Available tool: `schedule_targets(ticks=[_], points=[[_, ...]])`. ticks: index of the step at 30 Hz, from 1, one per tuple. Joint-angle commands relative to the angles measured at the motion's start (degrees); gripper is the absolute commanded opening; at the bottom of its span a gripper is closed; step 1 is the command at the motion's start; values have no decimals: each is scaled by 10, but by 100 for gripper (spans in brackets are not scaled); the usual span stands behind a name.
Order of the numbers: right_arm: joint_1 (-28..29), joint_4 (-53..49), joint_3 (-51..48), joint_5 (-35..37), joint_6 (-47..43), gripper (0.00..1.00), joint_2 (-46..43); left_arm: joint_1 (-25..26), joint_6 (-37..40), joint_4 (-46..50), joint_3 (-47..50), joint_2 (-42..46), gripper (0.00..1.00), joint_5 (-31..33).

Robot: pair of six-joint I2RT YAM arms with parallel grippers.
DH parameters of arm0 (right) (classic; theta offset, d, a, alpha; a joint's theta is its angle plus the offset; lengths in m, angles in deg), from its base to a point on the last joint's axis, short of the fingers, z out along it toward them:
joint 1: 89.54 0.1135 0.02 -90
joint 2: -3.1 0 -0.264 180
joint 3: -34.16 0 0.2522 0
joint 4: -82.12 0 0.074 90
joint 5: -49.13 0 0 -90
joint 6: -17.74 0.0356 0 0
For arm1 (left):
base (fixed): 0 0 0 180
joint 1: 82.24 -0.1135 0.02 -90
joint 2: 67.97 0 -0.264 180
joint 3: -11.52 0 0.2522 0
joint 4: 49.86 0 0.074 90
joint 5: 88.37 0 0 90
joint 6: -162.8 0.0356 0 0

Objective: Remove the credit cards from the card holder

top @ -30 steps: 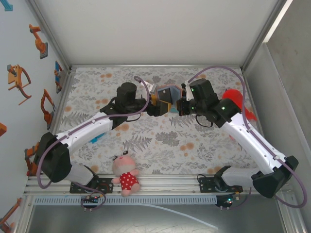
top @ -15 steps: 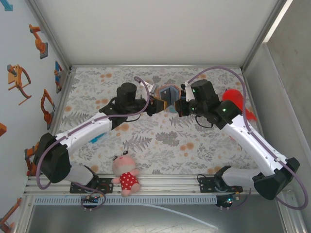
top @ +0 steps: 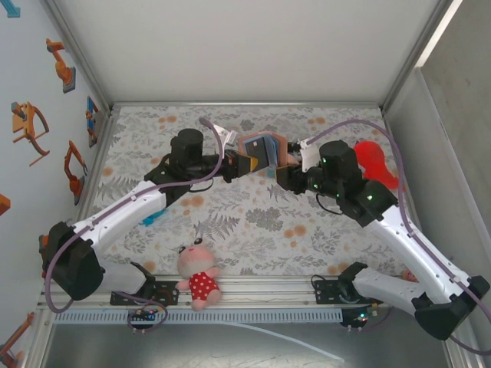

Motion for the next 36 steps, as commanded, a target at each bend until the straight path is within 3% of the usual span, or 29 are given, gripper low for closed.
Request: schedule_targets(ticks=[1, 8, 16, 26, 27, 28, 36], points=[[0, 59, -17, -33, -18, 34, -20, -4, -10, -8, 5, 26, 0, -41], [-3, 93, -33, -76, -23, 39, -35, -7, -11, -8, 8, 32, 0, -63], [-8, 98, -36, -72, -19, 44, -30, -10, -24, -25, 10, 30, 0, -84], [-11, 94, -28, -69, -25, 78, -7, -10, -33, -25, 8, 30, 0, -84], [-11, 93, -27, -69, -26, 94, -3, -11, -35, -25, 8, 30, 0, -84], [-11, 90, -25, -70, -29, 99, 0, -11, -36, -23, 7, 30, 0, -84], [-11, 64, -10, -44, -46, 99, 31, -10, -43, -26, 5, 24, 0, -83]])
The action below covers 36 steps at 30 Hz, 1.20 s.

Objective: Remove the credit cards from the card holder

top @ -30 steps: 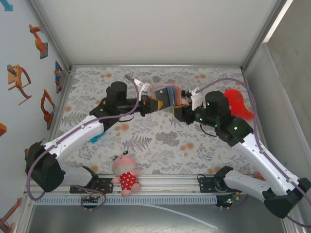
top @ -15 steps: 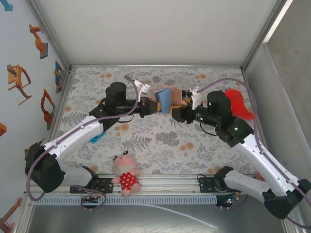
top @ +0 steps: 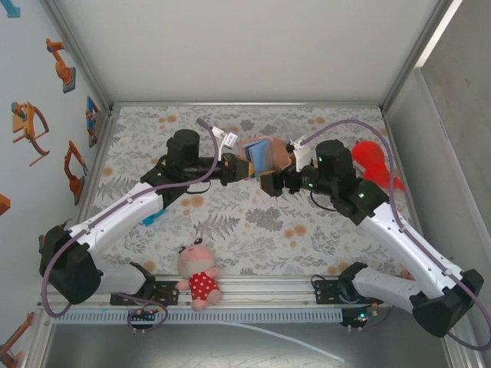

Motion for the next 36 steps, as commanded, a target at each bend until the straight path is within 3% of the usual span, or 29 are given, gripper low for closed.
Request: schedule_targets(ticks=[1, 18, 36], points=[[-3, -7, 19, 12, -15, 99, 9, -3, -10, -30, -4, 8, 0, -15], [-3, 3, 20, 25, -16, 98, 22, -3, -15, -33, -6, 4, 0, -19], [-3, -2, 12, 100, -6, 82, 4, -3, -14, -34, -2, 8, 0, -29]])
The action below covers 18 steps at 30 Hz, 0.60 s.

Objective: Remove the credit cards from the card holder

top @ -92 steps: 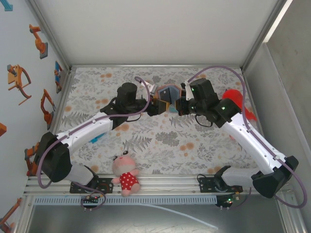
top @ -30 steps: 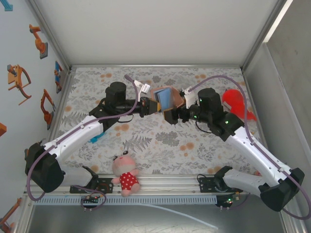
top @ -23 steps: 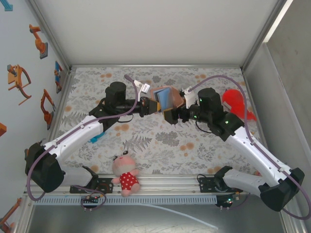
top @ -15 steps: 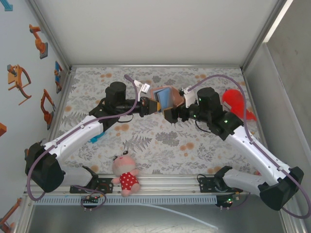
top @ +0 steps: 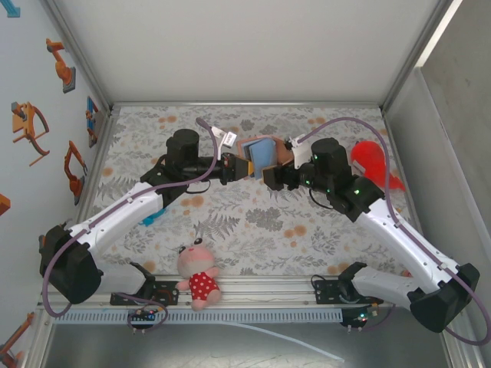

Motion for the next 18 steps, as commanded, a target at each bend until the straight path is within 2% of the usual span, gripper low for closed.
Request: schedule_targets(ticks=[1, 5, 10, 18], points=[[-3, -2, 6, 38, 5, 82, -16, -1, -2, -34, -2, 10, 0, -29], [-5, -4, -1, 47, 4, 86, -33, -5, -7, -38, 1, 11, 0, -29], [-6, -9, -9, 57, 6, 99, -51, -7, -13, -43, 2, 12, 0, -30], [-5, -4, -9, 2, 10, 99, -48, -9, -28, -57, 1, 0, 0, -29]])
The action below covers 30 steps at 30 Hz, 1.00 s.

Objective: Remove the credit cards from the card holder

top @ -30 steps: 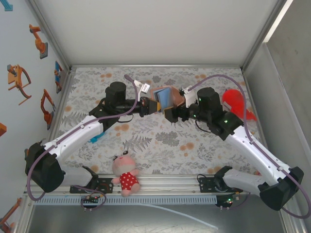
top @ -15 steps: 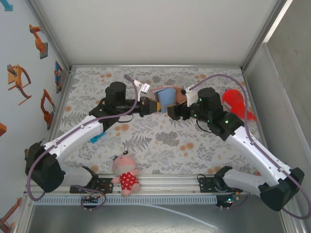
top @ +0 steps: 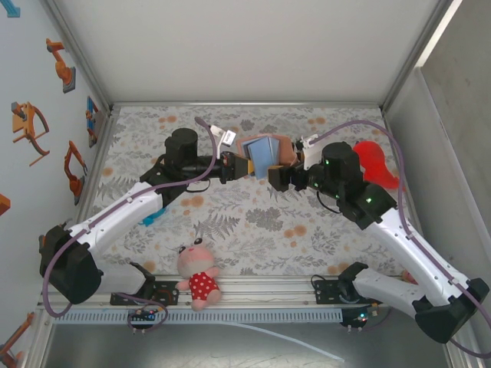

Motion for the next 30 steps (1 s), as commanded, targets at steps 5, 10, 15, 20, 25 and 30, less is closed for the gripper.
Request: schedule_targets(ticks=[5, 10, 15, 20, 25, 30], points=[[-2, 15, -1, -47, 0, 100, 19, -5, -19, -43, -3, -9, 0, -16], [-1, 31, 1, -82, -2, 99, 28, -5, -21, -43, -3, -13, 0, -15], [0, 39, 4, -113, -2, 99, 41, -5, -28, -48, -3, -19, 0, -16], [-1, 36, 7, -114, -5, 100, 50, -5, -29, -51, -3, -19, 0, -17], [-1, 36, 6, -95, -2, 99, 54, -4, -32, -54, -2, -20, 0, -23], [-1, 34, 1, -68, 1, 98, 50, -4, -32, -60, 1, -17, 0, -29]])
